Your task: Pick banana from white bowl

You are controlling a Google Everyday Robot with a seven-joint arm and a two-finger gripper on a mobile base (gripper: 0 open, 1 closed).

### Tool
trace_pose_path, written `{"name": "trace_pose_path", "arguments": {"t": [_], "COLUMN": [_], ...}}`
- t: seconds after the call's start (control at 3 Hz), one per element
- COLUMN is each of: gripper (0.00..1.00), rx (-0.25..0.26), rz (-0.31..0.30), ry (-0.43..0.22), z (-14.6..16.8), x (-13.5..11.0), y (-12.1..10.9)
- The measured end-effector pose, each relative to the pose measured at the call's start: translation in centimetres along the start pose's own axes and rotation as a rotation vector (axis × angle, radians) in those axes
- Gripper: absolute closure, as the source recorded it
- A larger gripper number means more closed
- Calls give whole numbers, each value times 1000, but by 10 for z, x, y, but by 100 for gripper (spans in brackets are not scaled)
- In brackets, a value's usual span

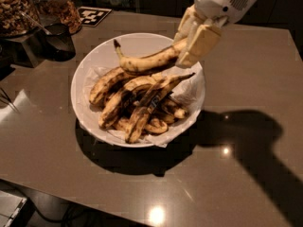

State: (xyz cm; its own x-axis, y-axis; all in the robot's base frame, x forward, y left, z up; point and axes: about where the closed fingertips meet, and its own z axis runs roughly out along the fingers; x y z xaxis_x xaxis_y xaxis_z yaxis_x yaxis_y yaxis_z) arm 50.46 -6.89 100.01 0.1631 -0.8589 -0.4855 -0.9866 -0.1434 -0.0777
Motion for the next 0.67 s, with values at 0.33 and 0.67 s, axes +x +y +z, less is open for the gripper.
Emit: {"name": "trace_pose_path", "arguments": {"t": [0.33, 0.67], "gripper": [100, 100], "rx": [12, 49], "rz": [29, 27], "ry": [-43, -54], "z": [-18, -18], "x": [23, 19], "y": [27, 17]}}
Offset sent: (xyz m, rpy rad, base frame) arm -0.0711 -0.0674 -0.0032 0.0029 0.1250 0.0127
